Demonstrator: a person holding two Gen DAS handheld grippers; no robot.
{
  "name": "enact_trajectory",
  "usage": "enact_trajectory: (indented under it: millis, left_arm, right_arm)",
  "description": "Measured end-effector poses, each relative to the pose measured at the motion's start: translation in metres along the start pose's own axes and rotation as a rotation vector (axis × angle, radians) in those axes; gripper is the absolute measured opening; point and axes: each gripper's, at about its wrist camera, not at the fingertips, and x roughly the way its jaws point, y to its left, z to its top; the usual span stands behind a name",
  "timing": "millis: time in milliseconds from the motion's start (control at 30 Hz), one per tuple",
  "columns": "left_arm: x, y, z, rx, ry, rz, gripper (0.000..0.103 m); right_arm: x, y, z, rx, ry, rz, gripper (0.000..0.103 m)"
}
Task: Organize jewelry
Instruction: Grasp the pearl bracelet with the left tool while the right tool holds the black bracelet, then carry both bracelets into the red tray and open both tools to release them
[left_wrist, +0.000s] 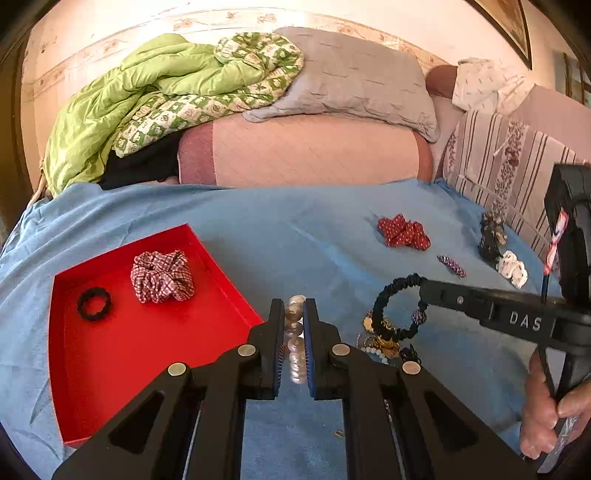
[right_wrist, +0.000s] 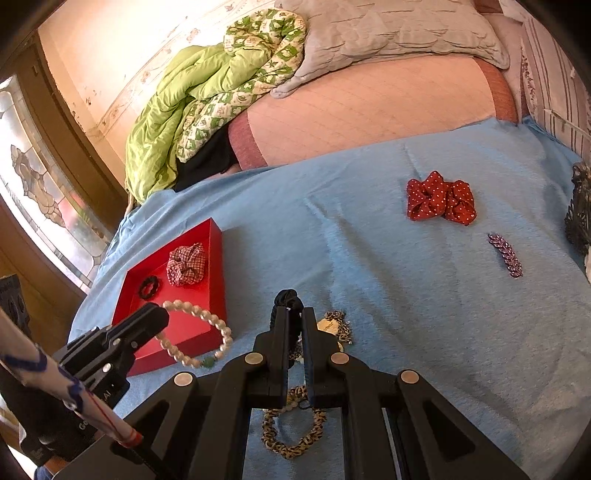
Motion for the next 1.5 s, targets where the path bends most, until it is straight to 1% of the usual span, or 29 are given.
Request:
enact_trajectory:
  millis: [233, 400, 600, 733, 867, 1000, 1133, 1200, 1367, 1500]
  left_arm:
    - [-0.011, 0.026, 0.006, -0.06, -0.03, 0.023, 0.009]
    - [-0.02, 0.06, 0.008, -0.123, -0.045, 0.064, 0.009]
    - [-0.019, 0.106, 0.003, -0.197, -0.019, 0.129, 0.009]
    - [-0.016, 0.135, 0.0, -0.249, -0.001, 0.165, 0.009]
    - [-0.009, 0.158, -0.004, -0.296, 0.029, 0.179, 0.009]
    - [0.0, 0.166, -0.005, -0.314, 0.051, 0.178, 0.009]
    - [0.01, 0.171, -0.005, -0.325, 0.065, 0.168, 0.009]
    - [0.015, 0.175, -0.005, -0.334, 0.075, 0.171, 0.009]
    - [0.024, 0.186, -0.004, -0.359, 0.091, 0.172, 0.009]
    - [0.031, 0.196, -0.005, -0.383, 0.112, 0.177, 0.009]
  right_arm:
    - [-0.001, 0.011, -0.002, -0.016, -0.003, 0.001, 0.007]
    - [0.0, 0.025, -0.002, -0.034, -0.007, 0.018, 0.008]
    - [0.005, 0.047, -0.002, -0.049, -0.004, 0.055, 0.008]
    - [0.013, 0.062, 0.002, -0.032, 0.013, 0.109, 0.008]
    - [0.032, 0.081, 0.003, -0.038, 0.057, 0.144, 0.008]
    - [0.058, 0.106, 0.003, -0.068, 0.1, 0.16, 0.008]
    - [0.086, 0.122, 0.008, -0.042, 0.141, 0.178, 0.008]
    - [0.103, 0.126, 0.012, -0.005, 0.169, 0.189, 0.008]
    - [0.138, 0.128, 0.022, 0.083, 0.223, 0.185, 0.008]
    - [0.158, 0.131, 0.027, 0.072, 0.24, 0.133, 0.008]
